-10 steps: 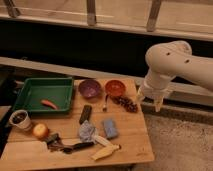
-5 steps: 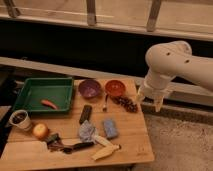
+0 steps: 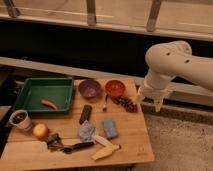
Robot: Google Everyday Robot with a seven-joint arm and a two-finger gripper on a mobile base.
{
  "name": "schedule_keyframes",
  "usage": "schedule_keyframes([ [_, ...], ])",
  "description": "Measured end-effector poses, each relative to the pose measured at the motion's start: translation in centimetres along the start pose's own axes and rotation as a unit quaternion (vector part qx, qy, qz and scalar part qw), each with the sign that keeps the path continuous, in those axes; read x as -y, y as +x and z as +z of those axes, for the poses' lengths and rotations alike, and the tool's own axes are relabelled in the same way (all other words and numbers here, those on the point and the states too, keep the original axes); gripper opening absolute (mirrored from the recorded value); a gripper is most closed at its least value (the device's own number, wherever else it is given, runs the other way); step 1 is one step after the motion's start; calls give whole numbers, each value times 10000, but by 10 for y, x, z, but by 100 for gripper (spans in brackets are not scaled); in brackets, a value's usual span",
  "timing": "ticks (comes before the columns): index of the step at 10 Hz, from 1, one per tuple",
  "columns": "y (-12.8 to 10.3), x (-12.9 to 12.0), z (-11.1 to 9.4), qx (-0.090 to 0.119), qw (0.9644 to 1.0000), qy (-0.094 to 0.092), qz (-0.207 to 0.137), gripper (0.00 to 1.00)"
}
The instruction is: Place brush in purple bowl
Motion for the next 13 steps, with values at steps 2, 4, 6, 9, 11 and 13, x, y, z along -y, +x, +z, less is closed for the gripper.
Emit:
schedule_keyframes([
  [2, 0, 0, 0, 0, 10000, 0, -1, 65],
  [4, 1, -3, -1, 9, 10000, -31, -63, 65],
  [6, 3, -23, -3, 39, 9996, -127, -262, 65],
  [9, 10, -83, -12, 131, 9968, -248, -742, 65],
  [11, 22, -130, -19, 162, 9923, -333, -1184, 65],
  [13, 43, -178, -26, 141, 9843, -519, -1679, 65],
])
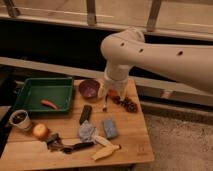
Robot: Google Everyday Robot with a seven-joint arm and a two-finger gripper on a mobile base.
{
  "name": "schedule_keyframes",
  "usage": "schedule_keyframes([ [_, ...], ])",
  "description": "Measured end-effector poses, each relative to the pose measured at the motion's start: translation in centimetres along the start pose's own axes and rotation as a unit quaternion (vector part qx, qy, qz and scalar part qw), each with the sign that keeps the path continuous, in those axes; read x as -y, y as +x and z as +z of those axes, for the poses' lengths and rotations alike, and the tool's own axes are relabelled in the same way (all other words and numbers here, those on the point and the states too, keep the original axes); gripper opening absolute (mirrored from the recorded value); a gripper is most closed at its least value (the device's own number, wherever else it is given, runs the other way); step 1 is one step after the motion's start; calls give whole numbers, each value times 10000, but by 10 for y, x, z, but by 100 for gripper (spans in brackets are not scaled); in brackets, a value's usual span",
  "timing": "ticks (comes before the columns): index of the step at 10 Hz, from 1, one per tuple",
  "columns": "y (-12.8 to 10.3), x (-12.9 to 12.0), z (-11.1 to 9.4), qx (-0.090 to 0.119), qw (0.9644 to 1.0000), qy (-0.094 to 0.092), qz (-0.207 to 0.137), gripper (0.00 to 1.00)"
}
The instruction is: Place brush in purple bowl
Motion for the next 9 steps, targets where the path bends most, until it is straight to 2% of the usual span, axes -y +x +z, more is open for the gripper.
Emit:
schedule_keyframes([
  [1, 8, -28, -4, 41, 9993, -156, -323, 65],
  [2, 13, -40, -6, 60, 9986, -228, -476, 65],
  [6, 13, -39, -7, 73, 9986, -203, -488, 65],
  [8, 13, -37, -2, 359, 9980, 231, -459, 65],
  [9, 17, -44, 6, 357, 9975, 348, -506, 65],
])
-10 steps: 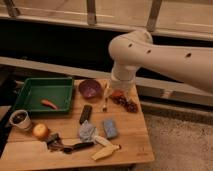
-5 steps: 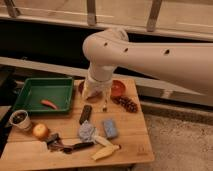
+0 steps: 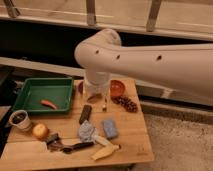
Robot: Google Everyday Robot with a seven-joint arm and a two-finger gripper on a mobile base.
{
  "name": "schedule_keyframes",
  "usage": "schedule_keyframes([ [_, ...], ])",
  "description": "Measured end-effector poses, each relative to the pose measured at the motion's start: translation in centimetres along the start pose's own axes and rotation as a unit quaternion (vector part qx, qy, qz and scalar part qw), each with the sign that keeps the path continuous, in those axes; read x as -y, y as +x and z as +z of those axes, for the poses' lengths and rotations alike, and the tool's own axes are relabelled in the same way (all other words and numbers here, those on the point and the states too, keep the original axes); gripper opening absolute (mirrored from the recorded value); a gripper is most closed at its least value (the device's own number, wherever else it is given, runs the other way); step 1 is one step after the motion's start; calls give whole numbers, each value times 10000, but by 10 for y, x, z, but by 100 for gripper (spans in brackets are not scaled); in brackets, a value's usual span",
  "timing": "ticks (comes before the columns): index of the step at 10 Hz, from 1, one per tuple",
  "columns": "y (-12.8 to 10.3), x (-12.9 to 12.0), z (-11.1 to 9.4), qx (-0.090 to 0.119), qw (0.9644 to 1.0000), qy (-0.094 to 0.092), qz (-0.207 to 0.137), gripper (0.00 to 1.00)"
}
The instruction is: Place brush in purple bowl
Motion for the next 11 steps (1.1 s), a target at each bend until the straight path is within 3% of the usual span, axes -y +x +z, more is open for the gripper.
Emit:
schedule_keyframes([
  [1, 5, -18, 17, -64, 9999, -49, -138, 65],
  [4, 18, -70, 56, -288, 9969, -534, -501, 65],
  [7, 30, -121, 90, -636, 9888, -1009, -892, 65],
  [9, 50, -155, 101, -878, 9824, -1183, -1153, 65],
  [11, 49, -152, 102, -878, 9828, -1176, -1124, 65],
])
